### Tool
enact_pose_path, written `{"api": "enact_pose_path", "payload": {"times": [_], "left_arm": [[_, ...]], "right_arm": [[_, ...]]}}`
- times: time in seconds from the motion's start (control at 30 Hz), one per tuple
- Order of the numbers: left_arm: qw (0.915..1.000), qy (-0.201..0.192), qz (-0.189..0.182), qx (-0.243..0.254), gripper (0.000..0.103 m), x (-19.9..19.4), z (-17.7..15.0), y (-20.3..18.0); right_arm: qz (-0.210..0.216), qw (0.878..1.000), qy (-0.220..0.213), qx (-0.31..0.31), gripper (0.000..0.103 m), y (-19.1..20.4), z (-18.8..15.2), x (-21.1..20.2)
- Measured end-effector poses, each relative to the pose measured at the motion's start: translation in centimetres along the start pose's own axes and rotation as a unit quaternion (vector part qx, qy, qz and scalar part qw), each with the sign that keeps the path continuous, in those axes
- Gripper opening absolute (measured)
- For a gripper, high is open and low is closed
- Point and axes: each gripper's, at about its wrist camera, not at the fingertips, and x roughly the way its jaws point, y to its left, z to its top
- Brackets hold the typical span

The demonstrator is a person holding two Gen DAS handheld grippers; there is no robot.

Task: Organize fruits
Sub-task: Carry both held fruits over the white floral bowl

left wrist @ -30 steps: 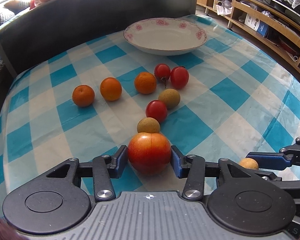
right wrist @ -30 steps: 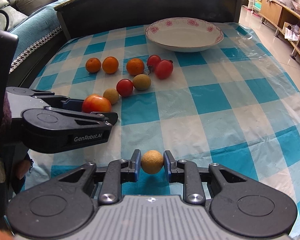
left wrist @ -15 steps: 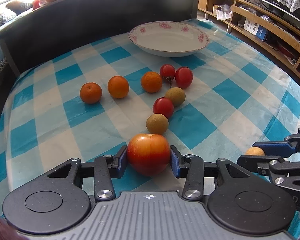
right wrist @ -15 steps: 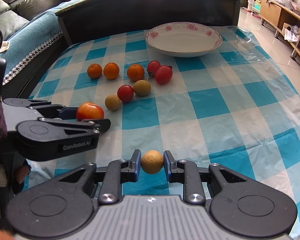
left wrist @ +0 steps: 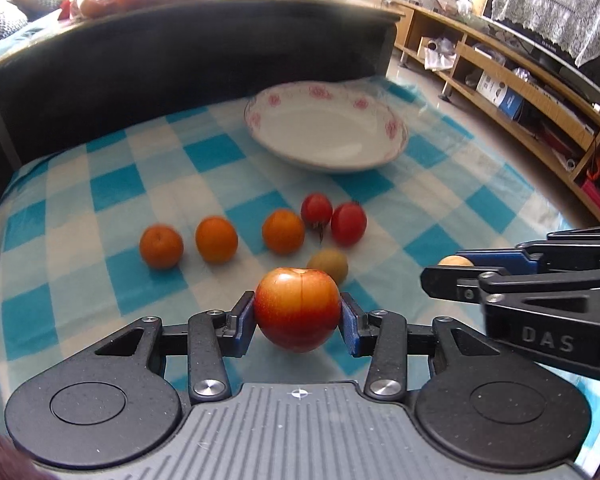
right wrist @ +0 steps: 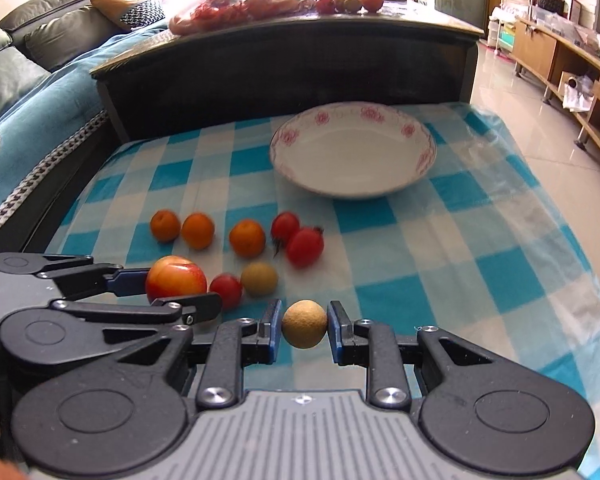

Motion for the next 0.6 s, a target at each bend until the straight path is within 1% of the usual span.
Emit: {"api": "enact_pose_path", "payload": {"times": [0.3,0.43,0.6], "left_arm": [[0.9996,-0.027,0.003,0.001,0.051,2.6,5.6,0.0],[0.9996,-0.027,0.007,-0.002,0.051,4.4,7.5,0.2],[0.9997,-0.023,0.012,0.0,0.051,6.4,8.9,0.4]], "right_arm": [[-0.017,1.0,-0.012,0.019,0.028,-2.5,5.5,3.3],[-0.023,0.999,-0.013,0.023,0.028,-3.5,7.7,5.2],[-0.028,0.999,-0.01,0.023,0.028,-4.5,9.3,7.6]]}}
